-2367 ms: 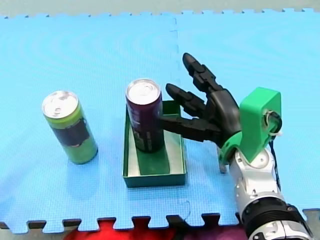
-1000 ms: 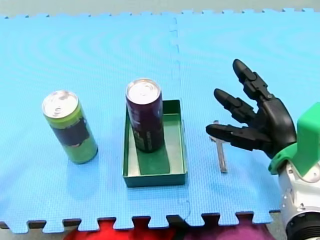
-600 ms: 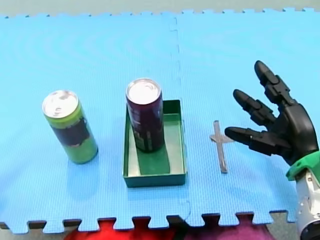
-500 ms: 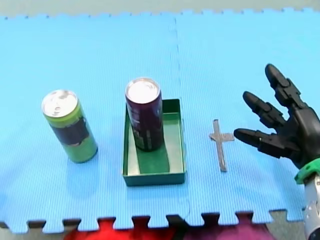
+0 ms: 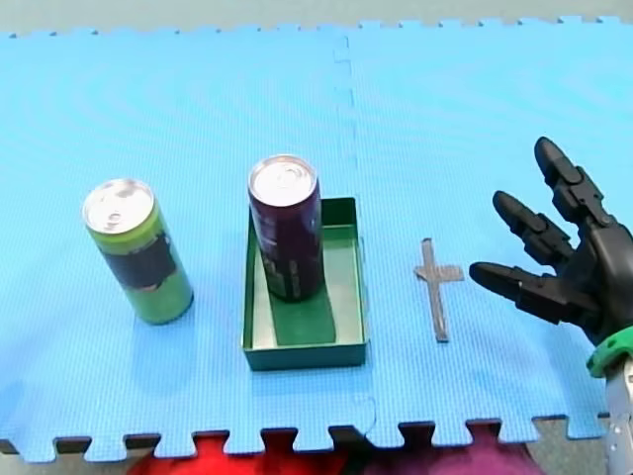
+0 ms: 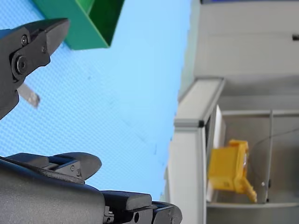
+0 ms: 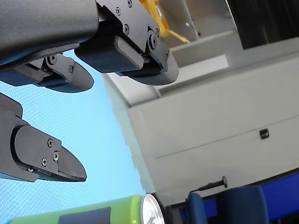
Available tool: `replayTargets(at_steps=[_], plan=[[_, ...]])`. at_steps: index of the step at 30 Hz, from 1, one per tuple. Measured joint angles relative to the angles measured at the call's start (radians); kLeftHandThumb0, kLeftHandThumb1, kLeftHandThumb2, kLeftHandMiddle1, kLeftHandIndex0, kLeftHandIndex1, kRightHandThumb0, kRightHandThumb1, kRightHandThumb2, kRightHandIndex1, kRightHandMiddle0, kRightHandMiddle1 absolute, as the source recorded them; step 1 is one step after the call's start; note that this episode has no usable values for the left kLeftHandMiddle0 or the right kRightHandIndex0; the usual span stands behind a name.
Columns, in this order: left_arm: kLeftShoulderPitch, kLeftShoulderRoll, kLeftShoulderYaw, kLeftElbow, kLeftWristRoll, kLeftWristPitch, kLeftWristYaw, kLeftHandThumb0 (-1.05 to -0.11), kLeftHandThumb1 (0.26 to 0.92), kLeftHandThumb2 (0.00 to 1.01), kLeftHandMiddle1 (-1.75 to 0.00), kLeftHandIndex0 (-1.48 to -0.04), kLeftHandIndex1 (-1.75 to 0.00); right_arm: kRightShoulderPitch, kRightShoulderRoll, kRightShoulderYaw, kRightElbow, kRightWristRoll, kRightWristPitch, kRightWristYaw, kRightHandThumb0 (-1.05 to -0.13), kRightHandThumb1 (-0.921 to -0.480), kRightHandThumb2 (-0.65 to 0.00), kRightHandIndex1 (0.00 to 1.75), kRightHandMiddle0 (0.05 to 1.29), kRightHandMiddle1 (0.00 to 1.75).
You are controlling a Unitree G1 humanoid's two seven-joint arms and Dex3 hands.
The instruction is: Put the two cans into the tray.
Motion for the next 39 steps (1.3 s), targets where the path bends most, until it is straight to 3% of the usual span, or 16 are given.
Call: replayTargets(at_steps=[4,11,19,24,32,35,39], plan=[[-0.032,-0.025,-0.036,0.028,0.026,-0.002,0.014,-0.984,0.653,0.0,-0.01,-0.53,0.0,-0.01,-0.001,0.004,0.025,-0.001,-0.002,0.013,-0.764,-0.617,0.0,0.02,0.17,0.0],[-0.116,-0.061,-0.075,0.15,0.053,-0.05,0.034,-0.953,0.643,0.0,-0.01,-0.53,0.0,-0.035,-0.001,0.004,0.076,-0.001,-0.031,0.037,-0.768,-0.619,-0.001,0.02,0.17,0.0],[-0.139,-0.083,-0.099,0.194,0.055,-0.076,0.036,-0.949,0.643,0.0,-0.01,-0.53,0.0,-0.054,0.01,0.008,0.104,-0.003,-0.054,0.049,-0.768,-0.622,-0.001,0.01,0.17,0.0],[-0.139,-0.084,-0.104,0.189,0.056,-0.068,0.045,-0.961,0.644,0.0,-0.01,-0.53,0.0,-0.069,0.013,0.009,0.122,-0.003,-0.064,0.055,-0.761,-0.621,0.0,0.01,0.17,0.0],[-0.136,-0.082,-0.109,0.183,0.063,-0.045,0.055,-1.004,0.655,0.0,0.0,-0.51,0.0,-0.08,0.015,0.006,0.147,-0.002,-0.082,0.074,-0.74,-0.621,0.0,0.0,0.17,0.0],[-0.13,-0.067,-0.118,0.179,0.099,-0.043,0.062,-1.026,0.66,0.0,0.0,-0.47,0.0,-0.082,0.015,0.006,0.148,-0.001,-0.083,0.079,-0.733,-0.622,0.0,0.0,0.16,0.0],[-0.121,-0.025,-0.129,0.178,0.108,-0.03,0.025,-1.046,0.667,0.0,0.0,-0.39,0.0,-0.084,0.016,0.006,0.148,-0.001,-0.083,0.079,-0.732,-0.625,-0.001,0.0,0.16,0.0]])
